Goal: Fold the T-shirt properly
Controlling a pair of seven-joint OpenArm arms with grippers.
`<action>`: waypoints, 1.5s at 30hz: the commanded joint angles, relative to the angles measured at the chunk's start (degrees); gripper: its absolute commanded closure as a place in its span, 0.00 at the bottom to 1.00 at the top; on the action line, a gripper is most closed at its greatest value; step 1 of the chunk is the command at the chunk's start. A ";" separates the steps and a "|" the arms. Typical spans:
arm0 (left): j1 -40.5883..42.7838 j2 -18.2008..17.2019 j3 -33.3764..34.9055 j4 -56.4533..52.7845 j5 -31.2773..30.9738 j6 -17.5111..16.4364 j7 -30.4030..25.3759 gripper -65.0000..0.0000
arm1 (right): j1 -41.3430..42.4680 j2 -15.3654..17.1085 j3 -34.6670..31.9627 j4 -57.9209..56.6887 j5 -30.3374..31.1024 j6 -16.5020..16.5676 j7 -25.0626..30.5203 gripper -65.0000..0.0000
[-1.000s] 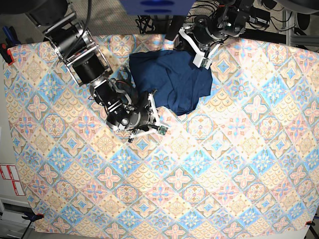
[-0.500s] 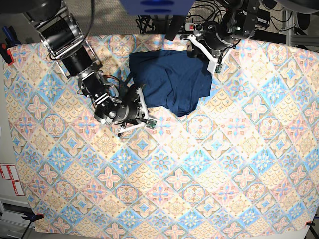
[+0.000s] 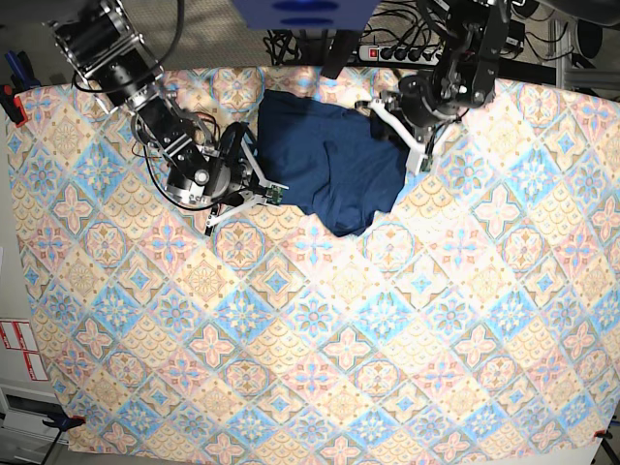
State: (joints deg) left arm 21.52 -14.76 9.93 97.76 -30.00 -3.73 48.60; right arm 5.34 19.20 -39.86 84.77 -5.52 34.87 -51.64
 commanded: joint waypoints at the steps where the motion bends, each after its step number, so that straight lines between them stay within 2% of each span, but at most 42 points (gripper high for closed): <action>1: -1.34 -0.14 -0.13 -0.39 -0.29 -0.10 -0.73 0.79 | 0.15 0.89 0.08 2.04 0.02 -0.10 -0.10 1.00; 6: -8.81 -0.14 4.26 -7.60 -0.37 -0.19 -0.73 0.79 | -3.98 3.26 0.08 6.61 0.02 0.42 -0.10 1.00; 9: -12.86 -0.14 7.43 -9.97 -0.37 -0.19 -0.91 0.79 | -6.44 5.02 0.16 9.43 0.02 5.13 -0.10 1.00; 13: -18.57 0.21 10.59 -13.05 -0.46 -0.10 -0.99 0.79 | -7.76 7.22 0.87 12.94 -0.15 5.13 -0.10 1.00; 18: -20.68 -0.40 10.68 -10.15 -0.64 -0.01 -0.73 0.80 | -5.83 7.04 10.45 12.33 -0.06 5.13 0.08 1.00; 20: -17.69 -2.25 8.75 -5.67 -0.81 -0.01 0.94 0.80 | -4.42 5.46 13.88 11.27 -0.06 5.13 0.08 1.00; 22: -13.74 -2.51 6.02 -0.92 -0.64 -0.01 2.70 0.80 | -2.14 3.44 15.99 9.60 -0.06 5.13 0.08 1.00; 25: -7.14 -2.60 1.10 4.71 -0.46 -0.01 3.05 0.79 | 1.21 2.03 17.22 4.33 -0.06 5.13 0.52 1.00; 29: -4.33 -2.60 -0.48 3.56 -0.46 -0.01 2.96 0.79 | 5.07 -2.54 16.16 -3.85 -0.06 5.13 2.54 1.00; 33: -5.47 -2.07 0.22 1.01 -0.46 -0.01 2.96 0.79 | 6.22 -5.88 16.08 -10.00 -0.06 5.13 3.86 1.00; 36: -8.55 -0.22 0.31 -1.97 -0.46 -0.01 2.96 0.79 | 5.86 -7.64 15.99 -11.67 -0.06 5.13 3.77 1.00; 39: -12.51 0.92 0.92 -6.72 -0.46 -0.01 3.05 0.79 | 4.63 -8.08 15.90 -11.59 -0.06 5.13 3.15 1.00; 43: -18.31 1.45 5.76 -13.40 -0.46 -0.01 2.70 0.79 | 0.94 -7.90 15.90 -9.04 -0.06 5.13 2.98 1.00; 45: -20.95 1.53 8.13 -16.57 -0.46 -0.01 0.41 0.80 | -1.78 -7.90 15.90 -5.87 -0.06 5.13 2.10 1.00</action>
State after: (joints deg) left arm 1.50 -13.15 18.06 80.77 -30.26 -3.66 49.47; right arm 3.68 11.16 -23.86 78.22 -5.91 39.11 -48.86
